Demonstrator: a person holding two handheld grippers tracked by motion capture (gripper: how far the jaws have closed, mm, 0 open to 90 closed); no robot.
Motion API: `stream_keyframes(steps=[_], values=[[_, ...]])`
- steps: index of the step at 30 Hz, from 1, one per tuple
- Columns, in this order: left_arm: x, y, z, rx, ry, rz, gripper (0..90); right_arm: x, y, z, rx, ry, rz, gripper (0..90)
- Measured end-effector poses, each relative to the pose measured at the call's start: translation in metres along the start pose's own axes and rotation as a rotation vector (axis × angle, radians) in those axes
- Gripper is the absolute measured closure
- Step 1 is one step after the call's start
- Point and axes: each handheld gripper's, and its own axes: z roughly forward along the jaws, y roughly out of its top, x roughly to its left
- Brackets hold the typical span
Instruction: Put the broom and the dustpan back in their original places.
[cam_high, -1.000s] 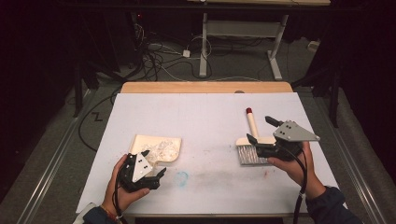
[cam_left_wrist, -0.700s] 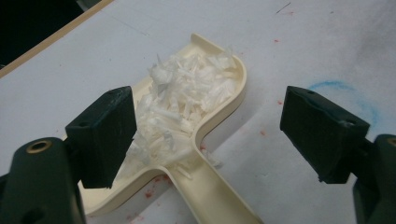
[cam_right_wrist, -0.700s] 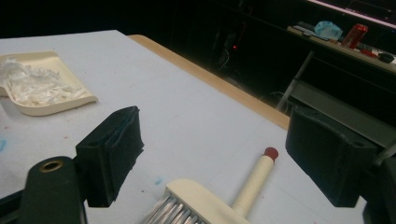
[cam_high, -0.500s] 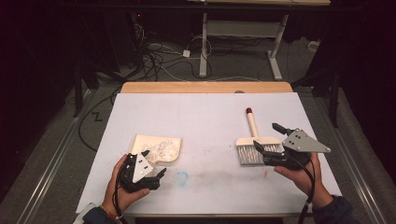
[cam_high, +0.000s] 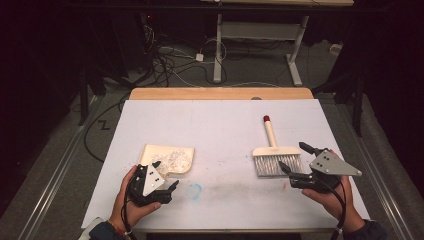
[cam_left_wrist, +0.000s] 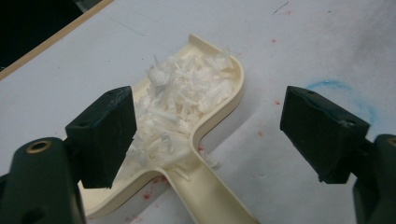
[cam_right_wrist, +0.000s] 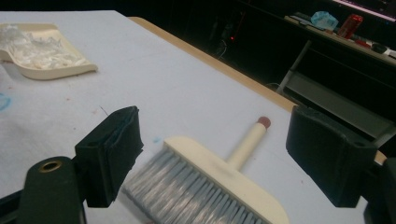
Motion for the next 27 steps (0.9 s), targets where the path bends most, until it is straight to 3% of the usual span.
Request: stream_keyframes(steps=[3,5,7,14,20,27], values=[[0.000,0.000,0.000,-0.005,0.002,-0.005,17.2,0.000,-0.008,-0.001,0.007,-0.012,-0.014,18.5],[0.001,0.000,0.001,-0.003,0.005,-0.006,17.1,-0.002,-0.013,-0.002,0.009,-0.002,0.009,18.2],[0.001,0.000,0.001,-0.003,0.003,-0.009,17.1,-0.002,-0.018,-0.004,0.018,-0.024,0.000,17.8],[0.002,0.001,0.001,-0.017,0.001,-0.016,16.6,-0.007,-0.041,-0.009,0.060,-0.042,0.074,16.3],[0.003,0.002,0.000,-0.033,0.020,-0.020,15.9,0.005,-0.057,-0.008,0.121,-0.017,0.048,16.2],[0.002,0.003,0.002,-0.024,0.015,-0.002,15.7,0.012,-0.053,-0.007,0.107,0.002,0.033,16.2]])
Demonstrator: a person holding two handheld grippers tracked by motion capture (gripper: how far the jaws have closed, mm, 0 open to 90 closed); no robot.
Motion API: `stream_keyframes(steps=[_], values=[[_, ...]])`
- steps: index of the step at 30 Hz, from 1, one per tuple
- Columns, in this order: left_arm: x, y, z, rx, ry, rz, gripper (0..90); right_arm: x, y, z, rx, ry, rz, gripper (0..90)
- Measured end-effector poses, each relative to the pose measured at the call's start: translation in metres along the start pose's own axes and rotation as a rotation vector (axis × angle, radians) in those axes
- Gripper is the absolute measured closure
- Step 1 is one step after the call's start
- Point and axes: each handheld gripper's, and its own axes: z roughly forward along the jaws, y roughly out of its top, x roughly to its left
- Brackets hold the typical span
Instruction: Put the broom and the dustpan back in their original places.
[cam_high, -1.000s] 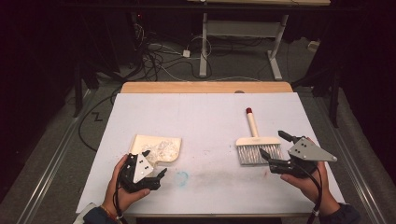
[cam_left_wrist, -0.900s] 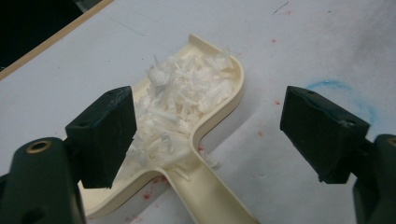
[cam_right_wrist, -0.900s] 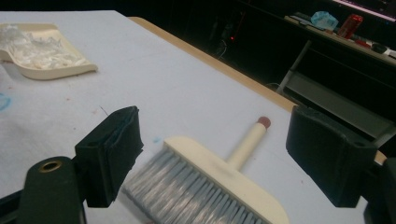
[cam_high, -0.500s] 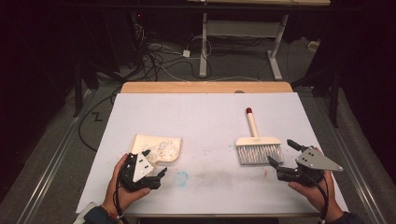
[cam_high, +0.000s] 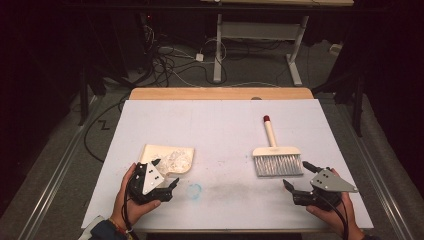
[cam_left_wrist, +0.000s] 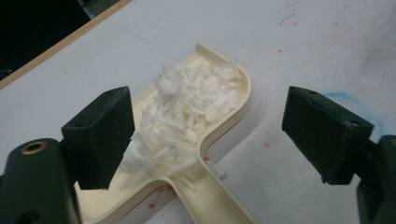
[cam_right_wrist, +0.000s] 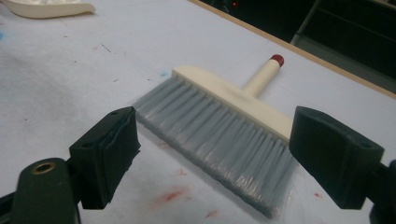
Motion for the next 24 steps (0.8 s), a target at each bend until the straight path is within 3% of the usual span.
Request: stream_keyframes(steps=[15,24], values=[[-0.0007,-0.0040,-0.0016,0.009,0.003,0.008,15.7,0.0043,0.0061,-0.0004,-0.013,-0.005,-0.022,16.2],[-0.0018,-0.0025,0.0000,0.011,0.002,0.012,15.7,0.0010,0.0056,-0.0026,-0.019,0.000,-0.006,16.2]])
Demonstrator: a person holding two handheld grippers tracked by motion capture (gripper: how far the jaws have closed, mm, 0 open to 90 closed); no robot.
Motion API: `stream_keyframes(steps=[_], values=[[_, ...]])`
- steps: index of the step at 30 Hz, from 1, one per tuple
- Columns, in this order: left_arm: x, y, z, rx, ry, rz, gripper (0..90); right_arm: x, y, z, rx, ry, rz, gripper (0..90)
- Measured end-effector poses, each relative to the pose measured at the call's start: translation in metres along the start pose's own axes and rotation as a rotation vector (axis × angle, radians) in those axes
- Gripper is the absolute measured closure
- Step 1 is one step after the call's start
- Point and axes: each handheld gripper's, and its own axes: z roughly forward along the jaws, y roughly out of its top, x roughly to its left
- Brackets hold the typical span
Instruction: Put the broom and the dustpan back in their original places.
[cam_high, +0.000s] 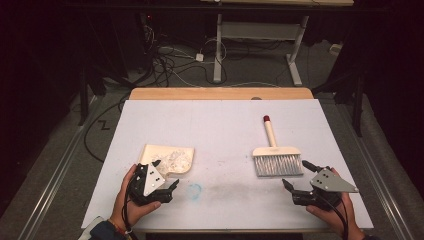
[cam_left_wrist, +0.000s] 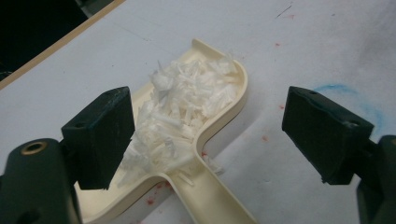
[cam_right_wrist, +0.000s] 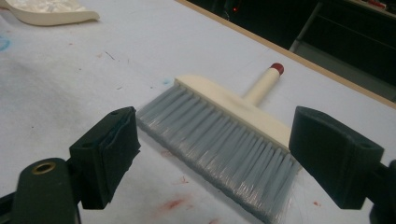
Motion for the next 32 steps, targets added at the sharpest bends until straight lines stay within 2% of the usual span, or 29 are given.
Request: stream_keyframes(steps=[10,14,18,28,32], values=[[-0.0001,-0.0002,0.0011,0.006,0.003,0.000,15.8,-0.0010,0.0000,-0.0003,0.004,-0.010,-0.005,16.3],[0.0006,-0.0003,0.0021,0.016,0.000,-0.014,15.7,-0.0014,-0.0006,0.0008,0.010,-0.001,0.000,16.3],[0.0020,-0.0002,0.0010,0.005,0.006,-0.032,15.7,-0.0024,-0.0017,0.0024,0.017,0.011,0.012,16.4],[0.0007,0.0017,0.0057,0.020,0.000,-0.017,15.8,-0.0057,-0.0030,0.0025,0.015,0.006,0.011,16.4],[0.0007,0.0010,0.0052,0.019,0.004,-0.022,15.8,-0.0055,-0.0021,0.0034,0.013,0.010,0.012,16.4]])
